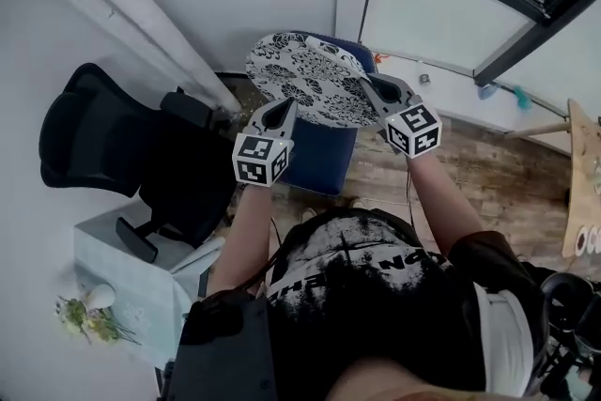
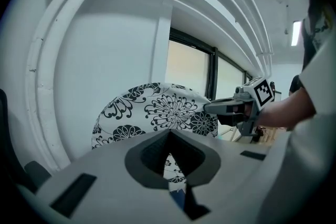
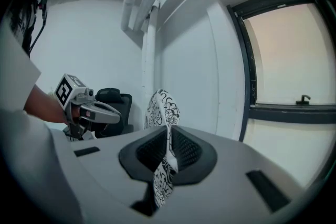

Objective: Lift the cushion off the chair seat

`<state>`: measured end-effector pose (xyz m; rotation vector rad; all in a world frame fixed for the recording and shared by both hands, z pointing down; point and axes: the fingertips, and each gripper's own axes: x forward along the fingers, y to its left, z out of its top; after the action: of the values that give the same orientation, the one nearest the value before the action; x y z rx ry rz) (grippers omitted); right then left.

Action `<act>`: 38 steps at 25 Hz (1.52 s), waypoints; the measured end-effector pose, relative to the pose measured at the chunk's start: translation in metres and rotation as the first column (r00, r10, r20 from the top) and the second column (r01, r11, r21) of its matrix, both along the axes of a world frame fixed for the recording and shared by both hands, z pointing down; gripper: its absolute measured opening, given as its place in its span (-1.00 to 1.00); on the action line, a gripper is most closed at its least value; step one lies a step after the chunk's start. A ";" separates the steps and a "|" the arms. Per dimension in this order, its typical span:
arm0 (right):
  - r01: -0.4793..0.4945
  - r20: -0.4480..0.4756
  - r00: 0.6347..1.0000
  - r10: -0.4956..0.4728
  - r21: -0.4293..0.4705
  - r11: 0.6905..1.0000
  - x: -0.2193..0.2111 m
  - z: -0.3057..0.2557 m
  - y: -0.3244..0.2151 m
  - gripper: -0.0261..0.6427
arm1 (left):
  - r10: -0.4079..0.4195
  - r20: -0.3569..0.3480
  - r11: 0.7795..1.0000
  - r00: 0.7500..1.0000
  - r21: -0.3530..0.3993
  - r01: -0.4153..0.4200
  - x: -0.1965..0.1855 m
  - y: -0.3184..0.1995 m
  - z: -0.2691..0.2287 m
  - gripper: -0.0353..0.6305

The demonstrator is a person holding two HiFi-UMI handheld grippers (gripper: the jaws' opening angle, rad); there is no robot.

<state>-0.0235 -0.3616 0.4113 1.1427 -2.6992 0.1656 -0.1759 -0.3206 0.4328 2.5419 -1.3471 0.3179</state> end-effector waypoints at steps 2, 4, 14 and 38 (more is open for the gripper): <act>0.007 0.017 1.000 -0.008 0.026 1.000 0.002 -0.015 0.003 -0.83 | -0.008 0.012 1.000 1.000 0.014 0.008 -0.002 -0.001 -0.004 -0.86; 0.011 0.020 1.000 -0.012 0.047 0.999 0.004 -0.024 0.007 -0.83 | -0.016 0.027 1.000 1.000 0.021 0.015 -0.003 0.000 -0.005 -0.86; 0.023 0.040 0.999 -0.026 0.071 0.997 0.010 -0.035 0.018 -0.83 | -0.065 0.027 0.997 0.997 0.036 0.064 -0.013 0.002 -0.012 -0.86; 0.035 0.044 0.998 -0.037 0.049 0.998 0.009 -0.029 0.030 -0.84 | -0.094 0.020 0.994 0.995 0.054 0.093 -0.016 0.010 -0.015 -0.86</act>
<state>-0.0148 -0.3311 0.3821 1.1154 -2.7755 0.1229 -0.1916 -0.3103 0.4182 2.5140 -1.4968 0.2976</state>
